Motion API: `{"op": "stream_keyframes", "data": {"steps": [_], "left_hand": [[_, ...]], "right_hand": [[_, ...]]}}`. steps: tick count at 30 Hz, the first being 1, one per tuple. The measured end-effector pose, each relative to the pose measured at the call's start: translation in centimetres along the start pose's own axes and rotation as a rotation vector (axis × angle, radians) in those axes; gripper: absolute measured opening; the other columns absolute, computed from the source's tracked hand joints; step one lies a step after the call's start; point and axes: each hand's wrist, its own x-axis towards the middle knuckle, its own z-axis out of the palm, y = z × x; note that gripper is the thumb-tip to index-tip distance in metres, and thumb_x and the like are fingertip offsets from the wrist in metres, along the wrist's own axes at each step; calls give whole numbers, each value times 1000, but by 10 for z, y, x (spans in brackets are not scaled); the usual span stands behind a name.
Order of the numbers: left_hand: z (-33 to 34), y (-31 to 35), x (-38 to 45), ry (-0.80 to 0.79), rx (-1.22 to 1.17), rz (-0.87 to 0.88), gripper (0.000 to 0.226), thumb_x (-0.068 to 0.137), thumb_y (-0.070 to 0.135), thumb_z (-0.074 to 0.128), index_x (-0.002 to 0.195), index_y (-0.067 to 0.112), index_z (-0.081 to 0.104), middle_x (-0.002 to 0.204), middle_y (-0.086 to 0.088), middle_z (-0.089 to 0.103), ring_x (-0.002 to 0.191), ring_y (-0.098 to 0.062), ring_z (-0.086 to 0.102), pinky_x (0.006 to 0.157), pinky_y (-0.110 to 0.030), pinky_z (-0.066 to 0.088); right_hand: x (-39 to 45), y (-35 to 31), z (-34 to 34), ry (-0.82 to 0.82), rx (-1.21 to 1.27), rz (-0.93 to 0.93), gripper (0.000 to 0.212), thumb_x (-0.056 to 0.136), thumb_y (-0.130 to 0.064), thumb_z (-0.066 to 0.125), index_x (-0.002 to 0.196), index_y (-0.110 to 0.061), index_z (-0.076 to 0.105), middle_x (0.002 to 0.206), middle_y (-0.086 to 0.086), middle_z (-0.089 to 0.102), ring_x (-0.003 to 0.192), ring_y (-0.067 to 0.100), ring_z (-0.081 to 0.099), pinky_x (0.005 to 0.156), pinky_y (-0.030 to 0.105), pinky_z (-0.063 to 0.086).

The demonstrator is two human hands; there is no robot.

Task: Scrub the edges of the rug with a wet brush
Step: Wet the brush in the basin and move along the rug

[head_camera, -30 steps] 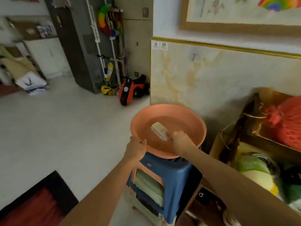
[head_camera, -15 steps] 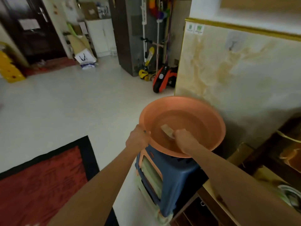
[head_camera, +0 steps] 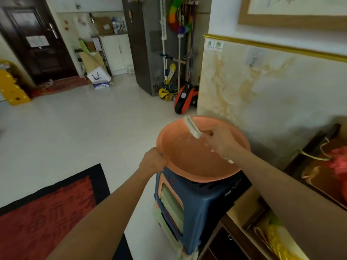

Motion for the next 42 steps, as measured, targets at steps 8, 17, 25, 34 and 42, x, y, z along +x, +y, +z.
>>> {"op": "stream_keyframes", "data": {"steps": [8, 17, 25, 34, 42], "left_hand": [[1, 7, -11, 70, 160, 13, 23, 97, 37, 47, 94, 16, 58, 100, -8, 68, 86, -25, 63, 73, -34, 50], [-7, 0, -36, 13, 263, 33, 43, 99, 40, 46, 129, 10, 57, 114, -2, 58, 93, -18, 49, 78, -31, 42], [-81, -93, -96, 45, 220, -15, 50, 99, 38, 51, 142, 13, 47, 143, -7, 49, 130, -25, 47, 106, -37, 41], [-196, -362, -328, 410, -312, -363, 26, 98, 32, 55, 98, 9, 68, 102, -10, 69, 99, -26, 65, 86, -33, 50], [-268, -595, -631, 1048, -992, -733, 64, 79, 64, 64, 109, 7, 67, 102, -9, 70, 101, -29, 68, 93, -42, 55]], "right_hand": [[-15, 22, 12, -177, -499, 78, 21, 86, -15, 60, 104, -8, 70, 83, 8, 65, 71, 24, 62, 58, 31, 49], [-31, 3, 18, -197, -503, 143, 16, 93, -15, 54, 83, -3, 59, 82, 11, 64, 67, 24, 59, 55, 28, 43], [-68, -119, 88, -228, 629, 250, 18, 102, -6, 35, 103, 3, 50, 69, 14, 57, 37, 12, 48, 38, 20, 37], [-248, -342, 308, -742, 635, 15, 26, 101, -1, 34, 92, 7, 57, 68, 16, 60, 37, 14, 45, 40, 24, 38], [-547, -539, 499, -1407, 613, -132, 22, 99, -4, 38, 88, 0, 56, 73, 18, 60, 43, 16, 45, 40, 24, 33]]}}
